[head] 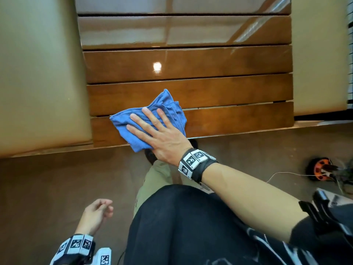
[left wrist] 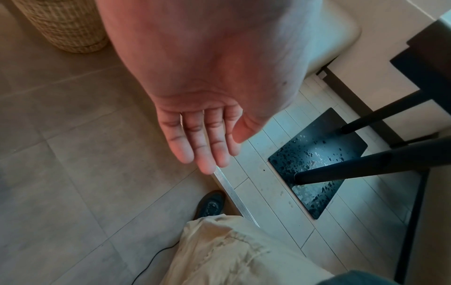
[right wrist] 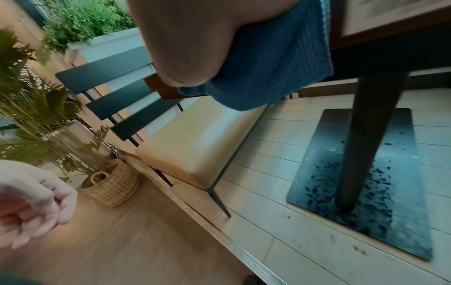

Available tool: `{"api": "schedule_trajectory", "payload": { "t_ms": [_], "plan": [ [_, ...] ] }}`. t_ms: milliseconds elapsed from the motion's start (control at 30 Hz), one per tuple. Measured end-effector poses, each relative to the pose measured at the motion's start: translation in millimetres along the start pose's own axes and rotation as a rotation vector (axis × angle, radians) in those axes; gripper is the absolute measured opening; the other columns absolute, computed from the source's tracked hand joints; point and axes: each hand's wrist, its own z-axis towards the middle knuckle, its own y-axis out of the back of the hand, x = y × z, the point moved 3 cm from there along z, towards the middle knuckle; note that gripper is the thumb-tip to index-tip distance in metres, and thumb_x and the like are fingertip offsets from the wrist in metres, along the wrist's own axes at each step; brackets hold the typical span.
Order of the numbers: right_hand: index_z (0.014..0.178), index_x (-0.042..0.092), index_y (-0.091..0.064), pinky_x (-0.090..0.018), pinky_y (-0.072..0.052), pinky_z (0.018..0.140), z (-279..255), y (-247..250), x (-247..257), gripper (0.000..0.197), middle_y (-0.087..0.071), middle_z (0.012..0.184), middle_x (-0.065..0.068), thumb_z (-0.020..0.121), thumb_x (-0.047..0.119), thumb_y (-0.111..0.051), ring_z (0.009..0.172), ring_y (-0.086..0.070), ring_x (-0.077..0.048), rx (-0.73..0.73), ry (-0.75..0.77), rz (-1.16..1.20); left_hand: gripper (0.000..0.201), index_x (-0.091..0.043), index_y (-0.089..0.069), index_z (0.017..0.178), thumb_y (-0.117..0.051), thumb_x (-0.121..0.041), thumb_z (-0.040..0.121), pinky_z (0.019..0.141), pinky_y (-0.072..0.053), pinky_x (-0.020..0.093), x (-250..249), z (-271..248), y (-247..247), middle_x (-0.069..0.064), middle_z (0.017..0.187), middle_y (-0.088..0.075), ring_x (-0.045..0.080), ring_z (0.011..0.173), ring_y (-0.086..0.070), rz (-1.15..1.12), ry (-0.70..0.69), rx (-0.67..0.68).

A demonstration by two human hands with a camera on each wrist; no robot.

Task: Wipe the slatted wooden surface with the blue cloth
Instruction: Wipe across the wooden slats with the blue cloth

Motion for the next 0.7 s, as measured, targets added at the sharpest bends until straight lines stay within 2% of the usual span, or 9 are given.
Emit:
{"api": "schedule_trajectory", "payload": {
  "t_ms": [133, 233, 333, 433, 567, 633, 700],
  "plan": [
    [0.164, 0.023, -0.014, -0.059, -0.005, 0.128, -35, 4, -32, 0.084, -0.011, 0.173, -0.006, 0.088, 0.008, -0.046, 0.159, -0.005, -0.038, 0.031, -0.031, -0.016, 0.016, -0.005, -0.067, 0.090, -0.052, -0.008, 0.095, 0.079, -0.049, 0.040, -6, -3, -22, 0.020, 0.087, -0.071, 0.030, 0.076, -0.066, 0.066, -0.014, 0.006],
    [0.164, 0.022, -0.016, -0.059, -0.007, 0.128, -58, 7, -55, 0.080, -0.013, 0.173, -0.006, 0.089, 0.013, -0.042, 0.159, -0.006, -0.038, 0.032, -0.061, -0.020, 0.016, -0.004, -0.067, 0.092, -0.051, -0.008, 0.095, 0.089, -0.050, 0.047, -13, -6, -42, 0.021, 0.088, -0.071, 0.032, 0.080, -0.066, 0.091, -0.020, 0.033],
    [0.164, 0.022, -0.018, -0.059, -0.008, 0.128, -79, 8, -76, 0.078, -0.015, 0.172, -0.006, 0.091, 0.016, -0.044, 0.159, -0.008, -0.038, 0.019, -0.085, -0.031, 0.016, -0.002, -0.067, 0.092, -0.052, -0.007, 0.095, 0.092, -0.049, 0.049, -20, -8, -57, 0.023, 0.089, -0.071, 0.032, 0.080, -0.066, 0.097, -0.027, 0.031],
    [0.164, 0.023, -0.018, -0.059, -0.010, 0.128, -100, 8, -99, 0.082, -0.017, 0.172, -0.006, 0.091, 0.020, -0.057, 0.159, -0.011, -0.038, -0.002, -0.102, -0.061, 0.016, 0.001, -0.066, 0.095, -0.052, -0.007, 0.095, 0.090, -0.050, 0.048, -30, -12, -70, 0.022, 0.086, -0.070, 0.032, 0.079, -0.065, 0.108, -0.038, 0.027],
    [0.164, 0.023, -0.017, -0.059, -0.011, 0.128, -129, 9, -129, 0.085, -0.017, 0.172, -0.006, 0.092, 0.029, -0.064, 0.159, -0.011, -0.037, -0.009, -0.131, -0.091, 0.016, -0.001, -0.066, 0.092, -0.051, -0.005, 0.095, 0.087, -0.050, 0.044, -47, -20, -85, 0.023, 0.088, -0.069, 0.032, 0.080, -0.065, 0.117, -0.047, 0.020],
    [0.164, 0.024, -0.018, -0.059, -0.013, 0.128, -147, 11, -147, 0.082, -0.018, 0.172, -0.006, 0.095, 0.034, -0.062, 0.158, -0.012, -0.037, -0.004, -0.149, -0.096, 0.016, -0.002, -0.065, 0.092, -0.050, -0.005, 0.096, 0.083, -0.051, 0.042, -55, -24, -91, 0.024, 0.090, -0.069, 0.032, 0.079, -0.064, 0.122, -0.052, 0.017],
    [0.163, 0.024, -0.021, -0.059, -0.015, 0.128, -164, 12, -165, 0.074, -0.020, 0.171, -0.007, 0.100, 0.043, -0.053, 0.158, -0.014, -0.038, 0.004, -0.169, -0.098, 0.016, -0.002, -0.065, 0.093, -0.049, -0.003, 0.096, 0.074, -0.053, 0.034, -59, -25, -96, 0.025, 0.091, -0.068, 0.031, 0.078, -0.063, 0.120, -0.054, 0.020]
  ]
}}
